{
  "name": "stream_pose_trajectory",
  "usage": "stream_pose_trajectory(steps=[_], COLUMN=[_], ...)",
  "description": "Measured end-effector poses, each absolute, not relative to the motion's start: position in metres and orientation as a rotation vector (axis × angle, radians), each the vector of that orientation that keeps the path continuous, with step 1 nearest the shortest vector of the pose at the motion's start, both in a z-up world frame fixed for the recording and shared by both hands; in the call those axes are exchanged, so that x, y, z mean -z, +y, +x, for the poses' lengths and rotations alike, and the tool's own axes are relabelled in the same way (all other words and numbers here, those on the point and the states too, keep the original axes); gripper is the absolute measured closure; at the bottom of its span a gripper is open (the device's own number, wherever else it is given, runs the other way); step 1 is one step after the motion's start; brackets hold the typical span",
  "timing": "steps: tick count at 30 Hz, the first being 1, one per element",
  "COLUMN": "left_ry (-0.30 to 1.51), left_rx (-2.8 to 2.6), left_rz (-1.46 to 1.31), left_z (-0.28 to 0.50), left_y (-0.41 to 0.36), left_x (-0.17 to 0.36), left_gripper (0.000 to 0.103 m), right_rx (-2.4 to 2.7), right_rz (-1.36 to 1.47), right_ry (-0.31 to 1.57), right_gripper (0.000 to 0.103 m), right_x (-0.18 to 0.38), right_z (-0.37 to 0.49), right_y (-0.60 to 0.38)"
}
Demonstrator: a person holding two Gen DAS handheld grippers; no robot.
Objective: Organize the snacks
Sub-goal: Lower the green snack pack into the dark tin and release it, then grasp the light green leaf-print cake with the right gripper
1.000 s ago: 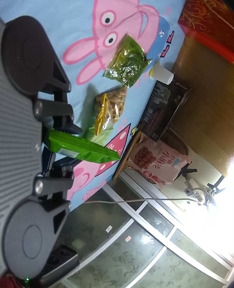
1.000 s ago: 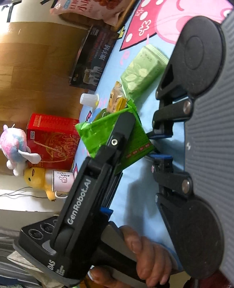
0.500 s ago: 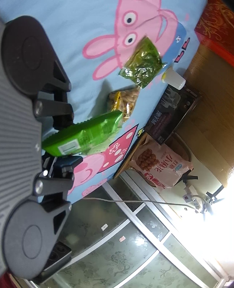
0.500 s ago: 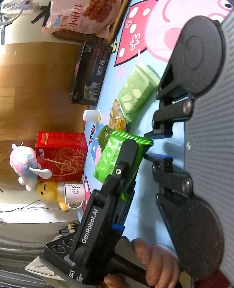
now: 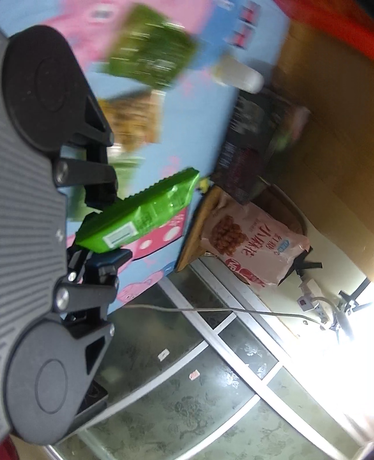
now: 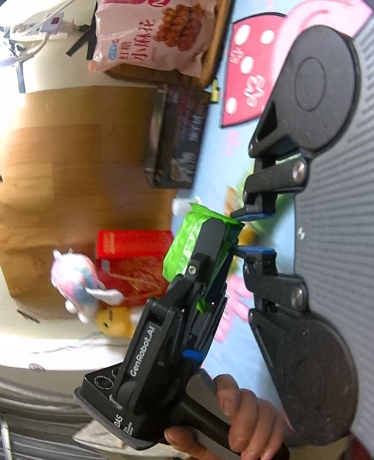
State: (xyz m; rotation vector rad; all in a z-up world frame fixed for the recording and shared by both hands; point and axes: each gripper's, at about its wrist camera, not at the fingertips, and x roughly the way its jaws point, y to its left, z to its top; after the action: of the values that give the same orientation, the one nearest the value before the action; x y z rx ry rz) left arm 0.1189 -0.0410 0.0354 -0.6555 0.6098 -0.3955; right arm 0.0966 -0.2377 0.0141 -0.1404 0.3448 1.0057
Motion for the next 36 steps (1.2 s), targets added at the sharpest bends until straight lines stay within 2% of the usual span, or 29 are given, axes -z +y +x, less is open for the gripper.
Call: stream_pose_trajectory(steps=[8,9,12,15,18,19,25,30,31,32,34,36], left_ry=[0.559,0.560,0.586,0.614,0.586,0.575,0.546,0.592,0.607,0.620,0.634,0.643], left_rx=[0.314,0.294,0.199,0.144,0.163,0.169,0.248,0.250,0.253,0.255,0.271,0.291], left_rz=[-0.541,-0.541,-0.543,-0.556,-0.518,-0.501,-0.549,-0.647,-0.665,-0.677,-0.702,-0.718], left_z=[0.249,0.266,0.310,0.326,0.309,0.299,0.216,0.157,0.146,0.138,0.124,0.112], left_y=[-0.022,-0.016,0.001,0.010,0.005,0.002,-0.004,-0.011,-0.015,-0.019,-0.030,-0.039], left_x=[-0.074,-0.076,-0.070,-0.059,-0.062,-0.064,-0.067,-0.039,-0.030,-0.023,-0.013,-0.004], left_gripper=[0.072,0.070,0.057,0.056,0.056,0.056,0.056,0.055,0.055,0.055,0.055,0.055], right_rx=[-0.952,-0.949,-0.925,-0.886,-0.903,-0.904,-0.986,-1.047,-1.047,-1.035,-1.014,-1.018], right_rz=[-0.039,-0.028,0.015,0.044,0.091,0.097,0.140,0.125,0.103,0.075,0.013,0.003], right_ry=[0.332,0.342,0.409,0.464,0.455,0.452,0.549,0.606,0.612,0.627,0.680,0.650], right_gripper=[0.081,0.080,0.077,0.077,0.076,0.072,0.069,0.062,0.056,0.054,0.056,0.057], right_x=[-0.045,-0.048,-0.046,-0.039,-0.033,-0.031,-0.017,-0.002,0.002,0.007,0.018,0.020], right_z=[0.225,0.243,0.296,0.319,0.313,0.307,0.268,0.216,0.207,0.199,0.184,0.164], right_y=[-0.197,-0.190,-0.165,-0.158,-0.176,-0.183,-0.216,-0.236,-0.238,-0.241,-0.243,-0.254])
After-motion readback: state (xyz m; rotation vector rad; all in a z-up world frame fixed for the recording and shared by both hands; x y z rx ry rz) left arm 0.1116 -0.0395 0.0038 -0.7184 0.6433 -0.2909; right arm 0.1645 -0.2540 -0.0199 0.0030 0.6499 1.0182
